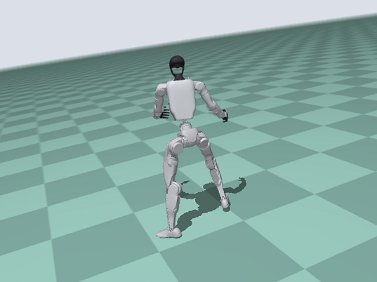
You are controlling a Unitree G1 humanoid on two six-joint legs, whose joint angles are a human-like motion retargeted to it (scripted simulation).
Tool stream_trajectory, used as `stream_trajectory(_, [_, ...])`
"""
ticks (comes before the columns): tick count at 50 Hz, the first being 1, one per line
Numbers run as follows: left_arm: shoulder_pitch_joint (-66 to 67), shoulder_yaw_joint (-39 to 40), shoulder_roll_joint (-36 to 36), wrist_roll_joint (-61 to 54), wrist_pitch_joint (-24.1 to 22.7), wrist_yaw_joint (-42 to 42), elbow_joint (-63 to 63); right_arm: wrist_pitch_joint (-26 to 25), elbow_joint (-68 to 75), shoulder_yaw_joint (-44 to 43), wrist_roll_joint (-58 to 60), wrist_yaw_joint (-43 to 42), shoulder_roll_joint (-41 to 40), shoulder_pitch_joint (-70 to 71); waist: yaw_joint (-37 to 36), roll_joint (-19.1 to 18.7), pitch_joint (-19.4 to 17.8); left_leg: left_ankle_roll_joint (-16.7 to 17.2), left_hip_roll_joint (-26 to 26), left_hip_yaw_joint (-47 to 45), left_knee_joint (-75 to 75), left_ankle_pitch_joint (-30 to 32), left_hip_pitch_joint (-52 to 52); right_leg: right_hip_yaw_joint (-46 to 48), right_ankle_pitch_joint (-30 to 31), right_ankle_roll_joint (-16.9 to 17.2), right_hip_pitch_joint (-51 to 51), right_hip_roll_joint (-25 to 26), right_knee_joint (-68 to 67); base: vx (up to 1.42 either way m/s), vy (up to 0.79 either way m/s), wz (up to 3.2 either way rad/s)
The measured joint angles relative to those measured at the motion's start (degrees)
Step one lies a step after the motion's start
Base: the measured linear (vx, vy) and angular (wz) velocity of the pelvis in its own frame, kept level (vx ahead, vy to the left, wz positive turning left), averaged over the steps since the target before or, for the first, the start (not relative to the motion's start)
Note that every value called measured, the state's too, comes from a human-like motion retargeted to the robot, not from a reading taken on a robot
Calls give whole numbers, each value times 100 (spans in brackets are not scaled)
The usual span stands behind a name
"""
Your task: Kungfu
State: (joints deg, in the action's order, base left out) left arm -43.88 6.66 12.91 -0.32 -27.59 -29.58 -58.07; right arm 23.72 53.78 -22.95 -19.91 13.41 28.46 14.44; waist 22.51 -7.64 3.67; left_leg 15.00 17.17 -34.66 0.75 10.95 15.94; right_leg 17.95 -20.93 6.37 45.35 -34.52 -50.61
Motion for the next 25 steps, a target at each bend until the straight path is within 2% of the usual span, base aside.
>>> stream_trajectory(5, [2403,436,-163,-650,417,-1016,954,-428,-1863,676,-1514,1142,-1043,-2235,-524,133,246,0,-51,114,-64,-79,91,127,-31,81,-135,-156,6,17,3,28])
stream_trajectory(9, [4689,645,-625,-1853,931,-1953,1599,-759,-3213,824,-2564,1921,-2722,-3810,-956,234,516,0,-92,209,-90,-168,252,267,24,193,-197,-290,45,23,4,31])
stream_trajectory(11, [5795,857,-1005,-2434,1021,-2063,1948,-878,-3569,888,-2979,2024,-3540,-4294,-1068,263,522,0,-70,250,-108,-214,249,325,67,244,-315,-283,97,23,14,17])
stream_trajectory(13, [6734,1102,-1442,-3025,928,-1821,2347,-967,-3745,1052,-3601,1979,-3999,-4717,-1061,323,498,0,-16,276,-135,-252,199,371,130,292,-478,-237,176,23,11,5])
stream_trajectory(15, [7401,1313,-1881,-3436,759,-1413,2686,-890,-3891,1198,-4282,1867,-4052,-4986,-1081,391,502,0,42,312,-160,-283,145,405,200,360,-657,-198,262,18,11,8])
stream_trajectory(18, [7770,1476,-2178,-3705,552,-1031,2983,-841,-3936,1362,-4167,1940,-3575,-5144,-1236,461,549,0,26,379,-173,-313,97,507,348,382,-892,-204,458,10,23,23])
stream_trajectory(22, [7725,1248,-1754,-3388,591,-1115,3195,-1122,-3901,1329,-3482,2161,-2833,-5241,-1578,571,697,0,36,527,-202,-322,191,656,497,421,-1145,-178,718,5,12,33])
stream_trajectory(25, [7422,1012,-1488,-2946,840,-1337,3264,-1020,-3898,1257,-3200,2093,-2691,-5177,-1870,642,822,0,118,660,-241,-321,315,834,587,406,-1350,-65,939,4,0,27])
